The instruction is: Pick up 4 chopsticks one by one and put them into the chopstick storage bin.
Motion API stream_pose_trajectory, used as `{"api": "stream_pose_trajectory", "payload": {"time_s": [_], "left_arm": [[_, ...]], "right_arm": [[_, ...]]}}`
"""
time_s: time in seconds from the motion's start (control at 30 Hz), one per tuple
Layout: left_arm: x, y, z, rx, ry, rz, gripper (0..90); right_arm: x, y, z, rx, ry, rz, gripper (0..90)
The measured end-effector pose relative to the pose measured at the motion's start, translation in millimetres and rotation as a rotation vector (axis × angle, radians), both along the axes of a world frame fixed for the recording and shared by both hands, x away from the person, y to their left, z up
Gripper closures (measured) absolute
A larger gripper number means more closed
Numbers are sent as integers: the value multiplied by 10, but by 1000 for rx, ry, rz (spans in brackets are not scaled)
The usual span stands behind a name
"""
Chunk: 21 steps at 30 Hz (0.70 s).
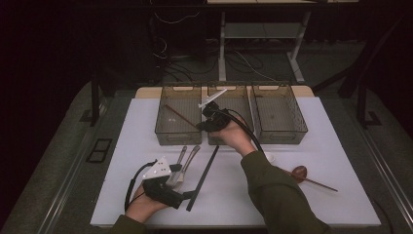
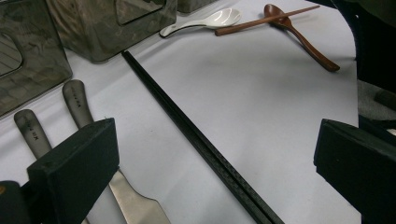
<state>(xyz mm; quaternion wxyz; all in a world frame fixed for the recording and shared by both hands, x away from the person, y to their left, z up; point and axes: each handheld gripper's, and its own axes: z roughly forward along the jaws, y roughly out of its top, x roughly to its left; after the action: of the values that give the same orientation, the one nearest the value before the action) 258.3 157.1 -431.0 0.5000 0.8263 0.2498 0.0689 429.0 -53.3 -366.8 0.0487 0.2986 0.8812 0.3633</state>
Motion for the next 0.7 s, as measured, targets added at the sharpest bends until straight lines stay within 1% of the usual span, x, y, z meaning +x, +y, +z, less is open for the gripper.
{"api": "stream_pose_trajectory", "payload": {"time_s": [0.03, 0.1, 0.17, 0.23, 0.3, 0.4, 0.43, 0.53, 0.6, 0.7], "left_arm": [[0, 0, 0, 0, 0, 0, 0], [-1, 1, -1, 0, 0, -1, 0], [0, 4, -1, -1, -1, 0, 0], [1, 5, -5, -6, 1, 3, 0], [2, 8, -9, -4, 2, 4, 0], [3, 10, -13, 7, -1, 3, 0], [1, 6, -19, 4, 2, 6, 0], [5, 2, -26, 7, 2, 3, 0], [5, 2, -27, 8, 3, 2, 0], [5, 1, -29, -2, 4, 5, 0]], "right_arm": [[11, 0, -8, -3, -3, -1, 892], [25, -12, -9, 12, 3, -6, 892], [21, -21, 0, 14, -1, -9, 892], [4, -39, 25, 16, -4, -4, 892], [-16, -78, 62, 32, -4, 1, 885], [-48, -159, 106, 63, 4, 16, 791], [-63, -188, 118, 73, 5, 22, 758], [-125, -278, 146, 84, 3, 45, 659], [-168, -346, 155, 89, -4, 59, 620], [-242, -452, 155, 103, -6, 67, 562]]}}
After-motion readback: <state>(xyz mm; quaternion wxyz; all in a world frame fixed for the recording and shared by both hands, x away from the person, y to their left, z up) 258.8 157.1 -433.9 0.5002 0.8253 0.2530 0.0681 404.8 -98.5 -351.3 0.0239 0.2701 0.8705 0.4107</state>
